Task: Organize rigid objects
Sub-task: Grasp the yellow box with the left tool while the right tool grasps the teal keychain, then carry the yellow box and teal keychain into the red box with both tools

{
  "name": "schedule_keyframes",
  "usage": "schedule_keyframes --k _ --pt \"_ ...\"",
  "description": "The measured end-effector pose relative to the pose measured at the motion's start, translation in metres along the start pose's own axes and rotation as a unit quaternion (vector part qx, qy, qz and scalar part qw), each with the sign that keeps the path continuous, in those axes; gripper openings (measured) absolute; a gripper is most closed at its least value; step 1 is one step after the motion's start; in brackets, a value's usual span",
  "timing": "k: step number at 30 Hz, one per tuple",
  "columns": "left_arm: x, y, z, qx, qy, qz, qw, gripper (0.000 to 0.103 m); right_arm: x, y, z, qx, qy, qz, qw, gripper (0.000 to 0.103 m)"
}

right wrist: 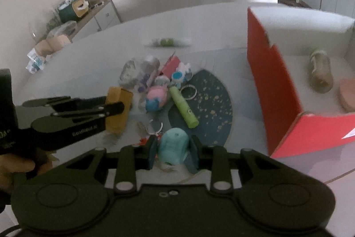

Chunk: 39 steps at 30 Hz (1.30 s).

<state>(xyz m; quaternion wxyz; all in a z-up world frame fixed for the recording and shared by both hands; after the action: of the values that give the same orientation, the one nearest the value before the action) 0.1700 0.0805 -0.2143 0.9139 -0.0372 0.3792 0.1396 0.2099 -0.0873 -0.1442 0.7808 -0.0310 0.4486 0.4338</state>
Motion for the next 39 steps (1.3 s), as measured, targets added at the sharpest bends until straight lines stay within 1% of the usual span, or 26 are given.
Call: schedule_keyframes --k 5,10,14,20,23,29,34,39 --pt "-0.016 -0.004 0.004 0.005 -0.003 -0.009 0.9999 0.029 -0.026 0.001 0.01 0.002 -0.018 0.0 1.0 0.03" --pt "-0.039 -0.008 0.013 0.007 -0.019 -0.017 0.9997 0.029 -0.054 -0.001 0.022 -0.005 -0.043 -0.001 0.999 0.03" --pt "-0.063 -0.016 0.028 0.009 -0.035 -0.034 0.9988 0.029 -0.073 -0.007 0.031 -0.013 -0.061 -0.006 0.998 0.03" --pt "-0.094 -0.042 0.056 0.021 -0.052 -0.064 0.9964 0.029 -0.098 -0.029 0.042 -0.021 -0.08 -0.015 0.996 0.03" --pt "-0.103 -0.058 0.068 0.021 -0.056 -0.073 0.9956 0.029 -0.11 -0.047 0.046 -0.02 -0.087 -0.018 0.996 0.03" --pt "-0.109 -0.099 0.087 0.025 -0.046 -0.093 0.9942 0.029 -0.127 -0.089 0.053 -0.015 -0.095 -0.021 0.995 0.03" --pt "-0.106 -0.136 0.102 0.027 -0.044 -0.096 0.994 0.029 -0.135 -0.129 0.059 -0.015 -0.091 -0.026 0.995 0.03" --pt "-0.096 -0.174 0.119 0.029 -0.043 -0.093 0.9943 0.029 -0.133 -0.171 0.064 -0.011 -0.077 -0.033 0.996 0.03"
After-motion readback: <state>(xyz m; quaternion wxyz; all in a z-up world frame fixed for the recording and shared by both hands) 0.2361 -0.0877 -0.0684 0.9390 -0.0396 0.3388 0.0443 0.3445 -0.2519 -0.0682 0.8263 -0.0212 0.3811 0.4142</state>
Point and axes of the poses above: each gripper's, at about its wrist camera, not at the fingertips, and x roughly the way its jaws point, y to its left, z to its top, the point moved 5 cm from there along x, roughly the way its jaws point, and after that the axes turned 6 degrees about z, right-handed, at the moved point
